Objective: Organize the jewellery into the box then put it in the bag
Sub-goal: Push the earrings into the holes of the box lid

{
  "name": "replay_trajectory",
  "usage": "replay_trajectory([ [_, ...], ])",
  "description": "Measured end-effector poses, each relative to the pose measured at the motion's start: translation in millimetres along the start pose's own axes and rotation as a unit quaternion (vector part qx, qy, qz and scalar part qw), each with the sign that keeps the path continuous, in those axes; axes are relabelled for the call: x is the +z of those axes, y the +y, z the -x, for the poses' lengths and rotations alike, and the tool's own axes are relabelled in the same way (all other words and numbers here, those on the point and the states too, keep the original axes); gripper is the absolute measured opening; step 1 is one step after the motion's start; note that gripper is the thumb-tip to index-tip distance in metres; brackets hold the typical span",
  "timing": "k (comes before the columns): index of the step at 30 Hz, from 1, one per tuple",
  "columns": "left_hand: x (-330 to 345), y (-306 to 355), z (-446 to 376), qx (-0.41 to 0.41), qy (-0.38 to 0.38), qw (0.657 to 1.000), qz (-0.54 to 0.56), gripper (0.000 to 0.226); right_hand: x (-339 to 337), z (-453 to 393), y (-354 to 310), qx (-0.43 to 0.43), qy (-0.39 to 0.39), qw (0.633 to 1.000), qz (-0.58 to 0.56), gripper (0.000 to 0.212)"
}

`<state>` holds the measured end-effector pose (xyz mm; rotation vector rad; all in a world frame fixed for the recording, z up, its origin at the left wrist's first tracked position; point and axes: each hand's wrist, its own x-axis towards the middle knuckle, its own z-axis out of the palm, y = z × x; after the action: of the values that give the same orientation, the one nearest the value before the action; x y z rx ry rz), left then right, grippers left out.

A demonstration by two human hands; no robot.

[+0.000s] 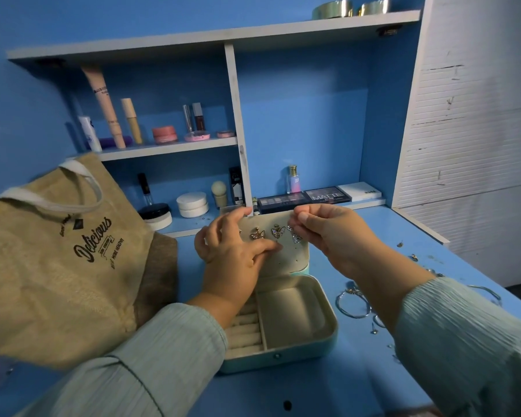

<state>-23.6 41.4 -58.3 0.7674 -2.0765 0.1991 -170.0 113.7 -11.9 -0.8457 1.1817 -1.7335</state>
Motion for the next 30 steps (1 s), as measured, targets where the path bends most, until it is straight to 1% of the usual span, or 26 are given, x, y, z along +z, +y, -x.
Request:
replay_trajectory([
  [1, 0.5, -1.2, -0.1, 0.002, 0.004, 1.000, -0.004, 0.005, -0.2, 0.4, 0.2, -0.002, 0.000, 1.000, -0.002, 0.020],
  [3, 1.0, -3.3, 0.1, 0.004, 0.005, 1.000, -0.012, 0.009, -0.3, 1.6, 0.1, -0.004, -0.001, 1.000, -0.002, 0.021],
  [6, 0.1, -4.0, -0.7, 0.008, 0.005, 1.000, -0.028, 0.004, 0.1, 3.7, -0.5, -0.006, -0.004, 1.000, 0.001, 0.022],
  [9, 0.7, -4.3, -1.2, 0.021, 0.014, 0.999, -0.031, 0.004, 0.1, 5.8, -0.8, -0.009, -0.004, 1.000, 0.002, 0.022],
  [12, 0.3, -4.0, -1.8, 0.021, 0.013, 0.999, -0.024, 0.024, 0.1, 7.6, -0.9, -0.012, -0.004, 1.000, 0.006, 0.022],
  [13, -0.5, -3.5, -1.7, 0.021, 0.013, 0.999, -0.026, 0.026, 0.1, 8.1, -0.9, -0.013, -0.003, 1.000, 0.007, 0.022],
  [14, -1.9, -3.0, -1.7, 0.021, 0.012, 0.999, -0.030, 0.022, 0.1, 8.6, -1.0, -0.014, -0.003, 1.000, 0.006, 0.022],
  [16, -2.3, -3.4, -2.2, 0.027, 0.018, 0.999, -0.038, 0.007, 0.3, 9.1, -1.2, -0.013, -0.002, 1.000, 0.004, 0.022],
  [17, -1.7, -4.1, -2.4, 0.027, 0.023, 0.999, -0.040, 0.005, 0.6, 9.1, -1.3, -0.012, -0.002, 1.000, 0.003, 0.022],
  [19, -1.3, -3.5, -1.9, 0.028, 0.028, 0.998, -0.039, 0.013, 1.2, 9.5, -1.7, -0.011, -0.003, 1.000, 0.004, 0.022],
  [21, -0.6, -4.3, -1.6, 0.031, 0.034, 0.998, -0.038, 0.005, 1.6, 9.7, -1.8, -0.011, -0.002, 1.000, 0.004, 0.022],
  [23, 0.8, -4.3, -1.0, 0.024, 0.030, 0.999, -0.038, 0.007, 1.9, 10.2, -1.6, -0.009, 0.000, 1.000, 0.004, 0.021],
  [25, 1.7, -5.4, -1.1, 0.021, 0.035, 0.998, -0.039, 0.003, 2.1, 10.7, -1.6, -0.010, 0.002, 1.000, 0.004, 0.021],
  [27, 1.7, -5.0, -1.4, 0.017, 0.038, 0.998, -0.043, 0.012, 2.2, 11.3, -1.7, -0.009, 0.002, 1.000, 0.001, 0.021],
  [30, 2.8, -4.6, -2.5, 0.018, 0.039, 0.998, -0.040, 0.011, 2.8, 12.5, -1.9, -0.007, 0.002, 1.000, -0.001, 0.021],
])
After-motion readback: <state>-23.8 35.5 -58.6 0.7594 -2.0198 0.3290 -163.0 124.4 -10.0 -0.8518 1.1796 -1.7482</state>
